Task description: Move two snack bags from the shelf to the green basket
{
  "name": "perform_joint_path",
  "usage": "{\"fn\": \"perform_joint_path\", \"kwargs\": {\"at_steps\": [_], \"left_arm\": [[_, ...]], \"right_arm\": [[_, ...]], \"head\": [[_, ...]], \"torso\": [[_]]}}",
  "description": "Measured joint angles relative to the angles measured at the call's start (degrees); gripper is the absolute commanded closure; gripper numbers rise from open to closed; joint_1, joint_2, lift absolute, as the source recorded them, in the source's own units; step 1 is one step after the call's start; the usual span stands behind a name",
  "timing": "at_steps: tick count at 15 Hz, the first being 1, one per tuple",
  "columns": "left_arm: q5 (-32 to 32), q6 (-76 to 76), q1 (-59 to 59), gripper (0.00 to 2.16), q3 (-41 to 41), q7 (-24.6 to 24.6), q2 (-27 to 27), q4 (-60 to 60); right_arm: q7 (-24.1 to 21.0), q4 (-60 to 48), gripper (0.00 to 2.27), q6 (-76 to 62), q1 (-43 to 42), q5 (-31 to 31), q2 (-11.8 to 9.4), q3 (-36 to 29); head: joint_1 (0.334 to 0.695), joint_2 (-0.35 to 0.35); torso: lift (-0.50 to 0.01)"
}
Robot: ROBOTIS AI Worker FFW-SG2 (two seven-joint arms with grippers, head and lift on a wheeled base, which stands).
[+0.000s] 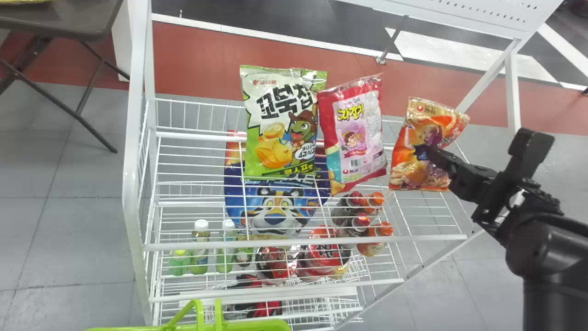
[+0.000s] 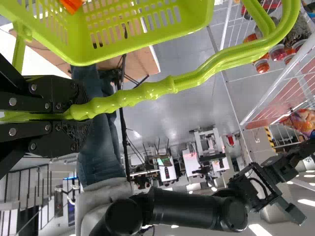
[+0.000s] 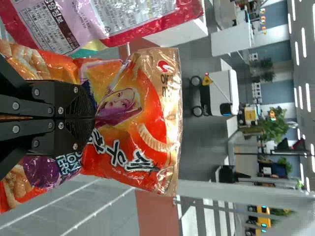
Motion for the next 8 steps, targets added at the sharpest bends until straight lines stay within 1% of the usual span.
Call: {"fn": "perform_joint_path", "kwargs": {"at_steps": [2,5,8], "left_arm": [[0.0,0.0,0.1,2.08,0.0,0.0,-0.1,-0.1],[0.0,0.0,0.2,2.08,0.0,0.0,-0.1,-0.4],[-0.1,0.0,0.3,2.08,0.0,0.0,-0.1,-0.6]], "right_arm": [[0.0,-4.1,2.25,1.1,2.3,-2.2,0.5,-1.4],[0.0,-14.3,2.25,7.8,7.1,-7.4,2.6,-4.5],[0.1,-25.2,2.25,22.4,11.0,-13.3,4.6,-8.3]], "head": [[0.695,-0.35],[0.695,-0.35],[0.695,-0.35]], "torso": [[-0.017],[-0.017],[-0.017]]}}
